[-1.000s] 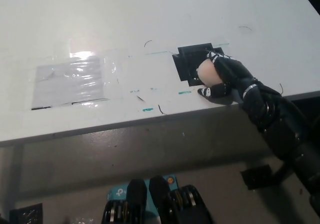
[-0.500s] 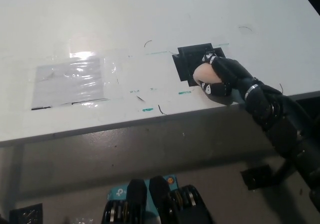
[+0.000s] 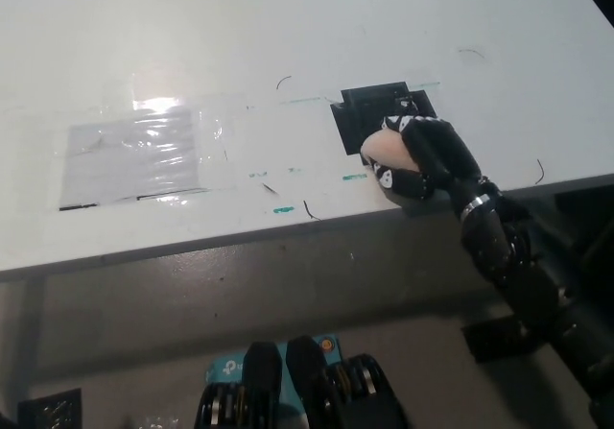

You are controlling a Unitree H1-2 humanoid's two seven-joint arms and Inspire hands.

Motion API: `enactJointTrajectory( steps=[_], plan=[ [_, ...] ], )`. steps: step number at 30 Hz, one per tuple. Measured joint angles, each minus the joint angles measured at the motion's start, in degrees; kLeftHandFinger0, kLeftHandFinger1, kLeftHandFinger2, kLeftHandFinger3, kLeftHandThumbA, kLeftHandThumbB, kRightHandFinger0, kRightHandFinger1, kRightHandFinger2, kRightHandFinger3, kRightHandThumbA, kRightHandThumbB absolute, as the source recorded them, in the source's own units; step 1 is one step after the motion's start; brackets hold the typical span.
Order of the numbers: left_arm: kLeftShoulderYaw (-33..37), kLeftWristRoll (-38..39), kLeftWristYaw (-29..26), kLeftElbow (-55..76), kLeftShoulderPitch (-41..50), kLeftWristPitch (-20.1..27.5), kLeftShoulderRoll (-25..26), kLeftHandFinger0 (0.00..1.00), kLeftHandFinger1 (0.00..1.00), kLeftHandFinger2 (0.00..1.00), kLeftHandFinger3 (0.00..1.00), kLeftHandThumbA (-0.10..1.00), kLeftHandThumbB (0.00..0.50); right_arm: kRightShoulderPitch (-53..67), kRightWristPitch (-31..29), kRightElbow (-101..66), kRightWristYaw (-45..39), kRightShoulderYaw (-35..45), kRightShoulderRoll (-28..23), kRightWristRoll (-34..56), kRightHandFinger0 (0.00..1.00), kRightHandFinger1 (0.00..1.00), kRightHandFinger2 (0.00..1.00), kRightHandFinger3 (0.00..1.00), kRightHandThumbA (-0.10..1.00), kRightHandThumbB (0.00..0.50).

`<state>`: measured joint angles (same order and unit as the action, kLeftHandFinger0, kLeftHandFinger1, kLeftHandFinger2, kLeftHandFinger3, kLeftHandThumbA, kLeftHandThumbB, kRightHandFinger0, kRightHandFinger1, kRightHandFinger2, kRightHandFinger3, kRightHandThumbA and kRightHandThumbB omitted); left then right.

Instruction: The robot uses its right hand to grab and squeeze a pink dumpling toy kept on the black mask on the desk

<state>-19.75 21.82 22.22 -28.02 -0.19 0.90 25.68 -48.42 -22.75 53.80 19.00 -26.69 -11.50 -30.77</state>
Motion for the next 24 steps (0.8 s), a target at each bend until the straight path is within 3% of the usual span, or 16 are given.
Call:
enactJointTrajectory(
  steps=[5, 6, 7, 8, 10, 17, 19, 24],
  plan=[
    [0.0, 0.03, 0.0, 0.18, 0.39, -0.1, 0.0, 0.0, 0.03, 0.16, 0.21, 0.99, 0.5, -0.03, -0.91, -2.5, 3.42, 0.86, 0.21, -0.07, 0.0, 0.15, 0.52, 0.43, -0.1, 0.136],
    [0.01, 0.03, 0.0, 0.18, 0.43, -0.1, 0.0, 0.0, 0.03, 0.16, 0.21, 0.98, 0.5, -0.02, -1.0, -2.94, 4.08, 0.96, 0.24, -0.08, 0.0, 0.09, 0.44, 0.43, -0.1, 0.168],
    [0.0, 0.06, 0.0, 0.18, 0.48, -0.11, 0.0, 0.0, 0.03, 0.14, 0.2, 0.98, 0.5, -0.02, -1.1, -3.32, 4.84, 1.07, 0.31, -0.08, 0.0, 0.08, 0.42, 0.42, -0.1, 0.184],
    [0.0, 0.09, -0.01, 0.18, 0.53, -0.11, 0.0, 0.0, 0.03, 0.14, 0.2, 0.98, 0.5, -0.02, -1.22, -3.75, 5.6, 1.17, 0.38, -0.07, 0.0, 0.02, 0.34, 0.37, -0.1, 0.195],
    [0.02, 0.13, -0.01, 0.18, 0.55, -0.12, 0.0, 0.0, 0.03, 0.14, 0.21, 0.98, 0.5, -0.03, -1.38, -4.56, 7.0, 1.21, 0.48, -0.07, 0.0, 0.0, 0.29, 0.32, -0.1, 0.203],
    [0.06, 0.29, -0.01, 0.24, 0.75, -0.14, 0.0, 0.0, 0.03, 0.15, 0.21, 0.99, 0.5, -0.01, -1.67, -7.92, 11.73, 1.21, 0.46, -0.09, 0.0, 0.0, 0.37, 0.3, -0.1, 0.195],
    [0.15, 0.3, -0.01, 0.23, 0.78, -0.17, 0.0, 0.0, 0.03, 0.15, 0.21, 0.99, 0.5, -0.01, -1.76, -8.2, 13.51, 1.1, 0.43, -0.12, 0.0, 0.0, 0.29, 0.28, -0.1, 0.192],
    [0.15, 0.33, -0.01, 0.22, 0.74, -0.14, 0.0, 0.0, 0.04, 0.15, 0.21, 0.99, 0.5, 0.02, -1.79, -8.19, 16.33, 0.52, 0.37, -0.46, 0.0, 0.0, 0.27, 0.25, -0.1, 0.211]
  ],
)
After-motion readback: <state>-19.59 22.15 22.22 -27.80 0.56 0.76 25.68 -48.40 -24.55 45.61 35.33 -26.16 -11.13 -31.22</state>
